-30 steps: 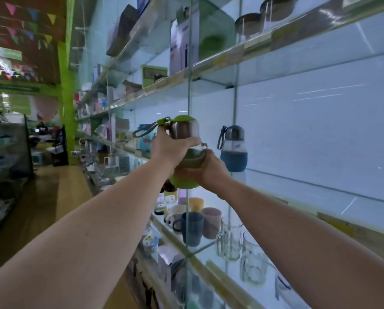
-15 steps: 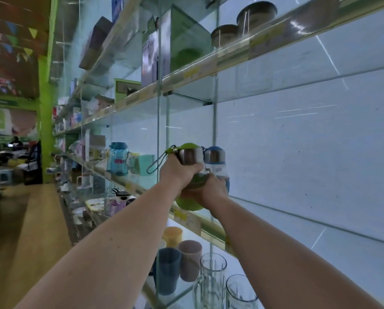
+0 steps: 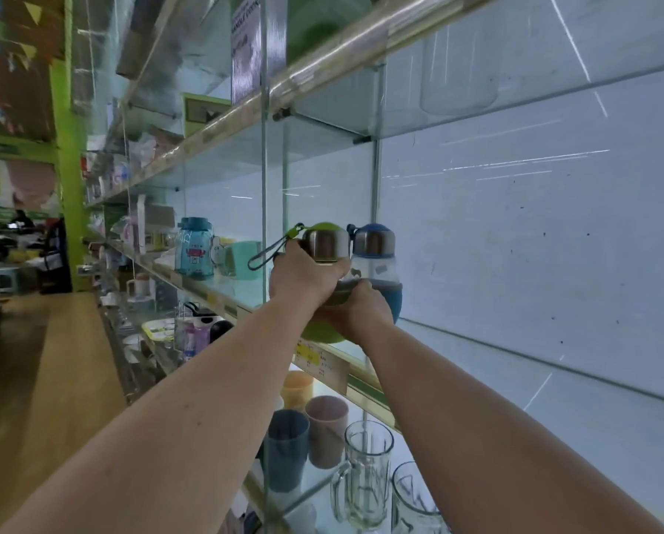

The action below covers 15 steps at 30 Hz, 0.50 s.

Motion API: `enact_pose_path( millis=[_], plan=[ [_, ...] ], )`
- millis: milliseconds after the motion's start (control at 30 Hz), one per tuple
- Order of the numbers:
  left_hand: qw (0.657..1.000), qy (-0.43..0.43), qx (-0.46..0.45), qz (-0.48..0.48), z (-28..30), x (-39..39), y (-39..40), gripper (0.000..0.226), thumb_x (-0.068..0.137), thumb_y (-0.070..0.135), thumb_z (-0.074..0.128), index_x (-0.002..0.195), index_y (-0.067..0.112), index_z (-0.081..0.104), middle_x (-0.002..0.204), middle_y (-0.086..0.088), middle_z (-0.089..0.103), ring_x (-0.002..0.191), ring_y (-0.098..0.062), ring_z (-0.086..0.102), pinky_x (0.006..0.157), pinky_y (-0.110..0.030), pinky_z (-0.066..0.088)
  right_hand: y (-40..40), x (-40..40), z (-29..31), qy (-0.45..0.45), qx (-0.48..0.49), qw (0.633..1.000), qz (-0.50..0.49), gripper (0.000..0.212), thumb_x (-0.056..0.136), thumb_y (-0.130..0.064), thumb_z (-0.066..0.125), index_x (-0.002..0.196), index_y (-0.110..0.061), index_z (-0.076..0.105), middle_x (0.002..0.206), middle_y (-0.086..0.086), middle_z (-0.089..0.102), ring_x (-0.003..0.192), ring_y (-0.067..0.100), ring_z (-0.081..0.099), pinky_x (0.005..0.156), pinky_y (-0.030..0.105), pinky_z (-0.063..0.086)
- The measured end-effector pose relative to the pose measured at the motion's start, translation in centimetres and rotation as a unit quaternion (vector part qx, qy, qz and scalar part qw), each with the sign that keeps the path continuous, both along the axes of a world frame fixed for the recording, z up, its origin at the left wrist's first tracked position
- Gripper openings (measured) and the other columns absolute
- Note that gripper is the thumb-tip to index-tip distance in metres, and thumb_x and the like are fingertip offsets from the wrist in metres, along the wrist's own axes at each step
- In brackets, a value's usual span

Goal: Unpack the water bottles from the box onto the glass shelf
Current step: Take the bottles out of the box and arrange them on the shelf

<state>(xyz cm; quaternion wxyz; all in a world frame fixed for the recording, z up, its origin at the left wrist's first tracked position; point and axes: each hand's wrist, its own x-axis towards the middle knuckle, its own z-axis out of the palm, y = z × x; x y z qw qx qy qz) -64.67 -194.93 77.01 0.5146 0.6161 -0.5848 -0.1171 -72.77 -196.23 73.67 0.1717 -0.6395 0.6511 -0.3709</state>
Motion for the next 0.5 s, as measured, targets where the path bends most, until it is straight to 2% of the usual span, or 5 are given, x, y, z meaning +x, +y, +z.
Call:
enact_pose_path(
  millis=[200, 300, 400, 500],
  plan=[
    [0.996, 0.035, -0.002, -0.081, -1.1, 1.8, 2.1, 0.074, 0.082, 0.042, 0.068, 0.14, 0.012, 0.035, 0.139, -0.011, 0.046, 0.126, -0.027, 0.046, 0.106, -0.038, 0.038, 0.4, 0.0, 0.3, 0.001, 0.008, 1.0, -0.009, 0.081, 0.08, -0.041, 0.071, 0.141, -0.008, 0.028, 0.136, 0.012, 0.046, 0.122, 0.028, 0.051, 0.103, 0.041, 0.044],
    [0.996, 0.039, 0.005, -0.077, -2.2, 3.7, 4.4, 0.066, 0.085, 0.04, 0.064, 0.139, 0.014, 0.037, 0.137, -0.011, 0.046, 0.123, -0.027, 0.047, 0.101, -0.034, 0.039, 2.1, 0.6, 0.6, 0.003, -0.003, 1.0, -0.009, 0.085, 0.08, -0.047, 0.067, 0.143, -0.01, 0.025, 0.14, 0.014, 0.043, 0.126, 0.031, 0.047, 0.103, 0.046, 0.042],
    [0.998, 0.038, 0.025, -0.053, -3.4, 6.4, 6.8, 0.062, 0.088, 0.039, 0.062, 0.139, 0.012, 0.037, 0.134, -0.011, 0.048, 0.118, -0.025, 0.05, 0.092, -0.03, 0.039, 5.3, 1.4, 1.4, 0.008, -0.111, 0.994, -0.018, 0.094, 0.077, -0.052, 0.067, 0.145, -0.01, 0.021, 0.147, 0.014, 0.032, 0.136, 0.031, 0.033, 0.111, 0.045, 0.031],
    [0.996, 0.064, 0.06, -0.021, -5.6, 9.3, 9.1, 0.046, 0.088, 0.034, 0.061, 0.127, 0.013, 0.048, 0.121, -0.005, 0.056, 0.104, -0.02, 0.054, 0.083, -0.028, 0.042, 9.2, 3.3, 1.2, 0.028, -0.229, 0.973, 0.019, 0.081, 0.082, -0.038, 0.066, 0.146, -0.012, 0.024, 0.148, 0.01, 0.03, 0.137, 0.025, 0.029, 0.109, 0.036, 0.027]
  ],
)
